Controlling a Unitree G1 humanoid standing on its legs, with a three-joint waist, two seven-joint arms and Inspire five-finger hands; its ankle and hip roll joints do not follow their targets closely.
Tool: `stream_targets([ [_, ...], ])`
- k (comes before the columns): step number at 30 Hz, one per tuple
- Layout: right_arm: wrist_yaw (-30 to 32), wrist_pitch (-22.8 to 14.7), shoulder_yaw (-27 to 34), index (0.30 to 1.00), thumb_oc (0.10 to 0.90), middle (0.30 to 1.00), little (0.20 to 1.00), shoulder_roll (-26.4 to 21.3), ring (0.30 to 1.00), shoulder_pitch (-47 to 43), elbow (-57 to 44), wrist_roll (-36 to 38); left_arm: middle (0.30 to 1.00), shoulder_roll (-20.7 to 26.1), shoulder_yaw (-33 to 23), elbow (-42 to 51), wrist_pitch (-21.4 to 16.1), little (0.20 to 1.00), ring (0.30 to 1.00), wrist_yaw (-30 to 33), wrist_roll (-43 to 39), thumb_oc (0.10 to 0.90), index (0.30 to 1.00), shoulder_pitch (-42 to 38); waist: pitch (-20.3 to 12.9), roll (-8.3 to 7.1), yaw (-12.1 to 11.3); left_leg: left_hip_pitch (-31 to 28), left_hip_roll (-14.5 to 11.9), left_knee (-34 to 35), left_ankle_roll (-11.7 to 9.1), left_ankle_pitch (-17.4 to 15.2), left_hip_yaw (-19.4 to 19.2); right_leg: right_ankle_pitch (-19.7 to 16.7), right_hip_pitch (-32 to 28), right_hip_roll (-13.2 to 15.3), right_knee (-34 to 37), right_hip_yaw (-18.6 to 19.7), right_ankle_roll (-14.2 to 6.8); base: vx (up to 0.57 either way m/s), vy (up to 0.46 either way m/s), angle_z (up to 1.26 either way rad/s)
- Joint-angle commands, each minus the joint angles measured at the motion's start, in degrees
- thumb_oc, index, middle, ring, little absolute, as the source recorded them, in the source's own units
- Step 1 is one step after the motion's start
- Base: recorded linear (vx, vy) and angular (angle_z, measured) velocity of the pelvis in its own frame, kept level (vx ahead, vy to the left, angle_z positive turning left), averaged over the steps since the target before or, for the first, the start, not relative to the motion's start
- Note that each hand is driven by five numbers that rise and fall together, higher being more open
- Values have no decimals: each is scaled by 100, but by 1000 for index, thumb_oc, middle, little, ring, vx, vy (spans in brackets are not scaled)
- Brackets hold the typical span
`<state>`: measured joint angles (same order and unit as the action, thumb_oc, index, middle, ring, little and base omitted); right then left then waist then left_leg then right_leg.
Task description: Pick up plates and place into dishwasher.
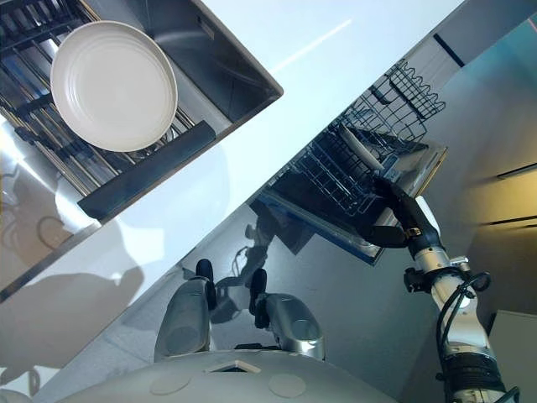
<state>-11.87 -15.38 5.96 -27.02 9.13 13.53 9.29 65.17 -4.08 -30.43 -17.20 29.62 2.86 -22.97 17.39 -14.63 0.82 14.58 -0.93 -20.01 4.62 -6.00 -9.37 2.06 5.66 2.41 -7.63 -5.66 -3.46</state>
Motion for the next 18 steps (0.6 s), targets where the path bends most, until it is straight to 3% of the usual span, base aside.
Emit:
stream_targets([
  [1,32,-218,285,900,800,900,900,-170,900,-311,-773,-4,900,-1092,-858,-47,-730,900,900,404,261,800,900,97,-784,676,239,-1104,301,1616,-130,284,-35,-253,207,-140,-204,-116,-172,-14,107,-12],
  [4,-138,-115,293,900,800,900,900,3,900,-339,-743,119,900,-1354,-1009,-63,-868,900,900,211,22,800,900,411,-1005,1041,273,-1281,405,1792,-123,333,32,-109,84,-106,-247,-82,-155,-24,71,-9],
  [5,-140,-111,288,900,800,900,900,-3,900,-335,-748,120,900,-1358,-1023,-58,-870,900,900,203,16,800,900,427,-1006,1046,283,-1291,407,1804,-123,336,36,-104,79,-105,-251,-85,-156,-51,19,-5],
  [8,-246,297,357,900,800,900,900,429,900,-375,-748,476,900,-1818,-1241,210,-1078,900,900,-311,-352,800,900,849,-1276,1404,322,-1566,544,2036,-98,389,180,-63,-118,-42,-260,-29,-154,-30,-44,2],
  [15,-255,1106,560,900,800,900,900,1456,900,-516,-704,1896,900,-2323,-1646,981,-1329,900,900,-1449,-1397,800,900,1438,-1679,1716,386,-2147,610,2419,-61,345,336,82,-704,-116,146,-68,-59,-47,-133,15],
  [18,-299,1167,682,900,800,900,900,1917,900,-576,-915,2936,900,-2487,-1755,1167,-1406,900,900,-1783,-1671,800,900,1545,-1791,1764,388,-2245,590,2471,-89,318,301,105,-870,-127,422,-137,-29,-67,-103,17],
])
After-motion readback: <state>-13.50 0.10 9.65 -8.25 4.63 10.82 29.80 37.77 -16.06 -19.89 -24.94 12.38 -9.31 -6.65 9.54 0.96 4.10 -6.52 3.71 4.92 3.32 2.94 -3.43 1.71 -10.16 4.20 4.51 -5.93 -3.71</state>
